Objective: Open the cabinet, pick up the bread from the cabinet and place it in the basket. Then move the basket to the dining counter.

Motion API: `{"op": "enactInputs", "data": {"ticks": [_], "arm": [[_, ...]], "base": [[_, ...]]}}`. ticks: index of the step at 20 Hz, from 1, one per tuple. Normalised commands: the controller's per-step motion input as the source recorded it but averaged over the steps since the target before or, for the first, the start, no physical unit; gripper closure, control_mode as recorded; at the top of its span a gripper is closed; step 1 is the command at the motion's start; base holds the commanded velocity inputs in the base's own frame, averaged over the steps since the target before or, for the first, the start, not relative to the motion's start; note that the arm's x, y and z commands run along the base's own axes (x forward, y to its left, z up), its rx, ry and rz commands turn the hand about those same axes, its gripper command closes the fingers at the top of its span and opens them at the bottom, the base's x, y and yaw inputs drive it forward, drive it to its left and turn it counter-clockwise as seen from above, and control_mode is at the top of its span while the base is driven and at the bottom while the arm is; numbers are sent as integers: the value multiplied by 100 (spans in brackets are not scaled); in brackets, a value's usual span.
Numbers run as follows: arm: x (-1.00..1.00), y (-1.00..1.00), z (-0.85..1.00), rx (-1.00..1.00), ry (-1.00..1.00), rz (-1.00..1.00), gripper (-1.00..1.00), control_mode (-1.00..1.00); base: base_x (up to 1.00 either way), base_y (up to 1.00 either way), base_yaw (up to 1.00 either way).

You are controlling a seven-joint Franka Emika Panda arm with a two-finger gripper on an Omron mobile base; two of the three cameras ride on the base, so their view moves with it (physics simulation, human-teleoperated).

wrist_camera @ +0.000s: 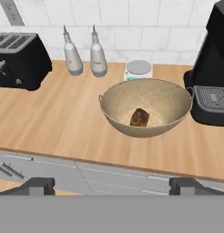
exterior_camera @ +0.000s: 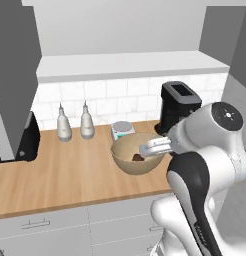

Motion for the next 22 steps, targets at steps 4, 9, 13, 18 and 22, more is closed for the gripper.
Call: {"op": "enactInputs", "data": {"ticks": [4, 9, 13, 18, 22], "arm": [[0, 69, 0, -3, 17, -7, -100, -100], [0, 59, 0, 0, 13, -3, -100, -100], [25, 33, -18, 0, 3, 0, -100, -100], [70, 0, -45, -10, 1, 3, -100, -100], [64, -7, -71, -21, 1, 8, -100, -100]], "base": [[0, 0, 0], [0, 0, 0], [0, 0, 0], [0, 0, 0], [0, 0, 0]]}}
